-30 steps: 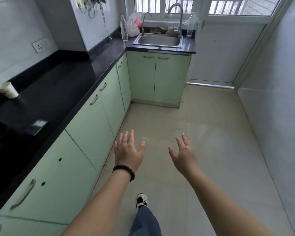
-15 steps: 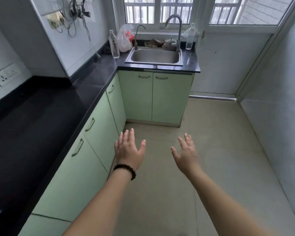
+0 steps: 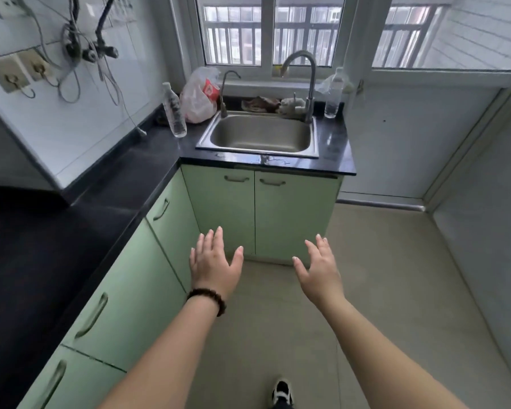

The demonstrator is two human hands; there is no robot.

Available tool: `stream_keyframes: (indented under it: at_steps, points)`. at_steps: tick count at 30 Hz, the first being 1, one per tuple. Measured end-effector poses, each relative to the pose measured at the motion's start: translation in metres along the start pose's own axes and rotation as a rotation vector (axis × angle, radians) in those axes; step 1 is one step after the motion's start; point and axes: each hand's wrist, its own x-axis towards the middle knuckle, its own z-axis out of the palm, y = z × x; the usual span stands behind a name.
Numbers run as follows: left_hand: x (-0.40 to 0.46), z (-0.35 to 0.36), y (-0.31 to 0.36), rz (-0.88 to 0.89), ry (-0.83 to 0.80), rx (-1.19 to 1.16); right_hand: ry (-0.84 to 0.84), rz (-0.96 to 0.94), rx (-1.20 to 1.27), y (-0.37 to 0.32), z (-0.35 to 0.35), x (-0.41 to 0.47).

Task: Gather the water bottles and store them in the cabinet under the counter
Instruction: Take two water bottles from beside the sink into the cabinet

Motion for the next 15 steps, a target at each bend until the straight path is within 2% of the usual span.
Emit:
stream_keyframes:
  at_steps: [6,15]
  points:
    - [0.110,0.009,0.032,-0.032,0.051,0.006,-0.026,-0.065,-0.031,-0.016,-0.014,0.130]
    - [0.244,0.022,0.019,-0.103,0.098,-0.012,-0.083,-0.144,-0.044,-0.054,0.016,0.272]
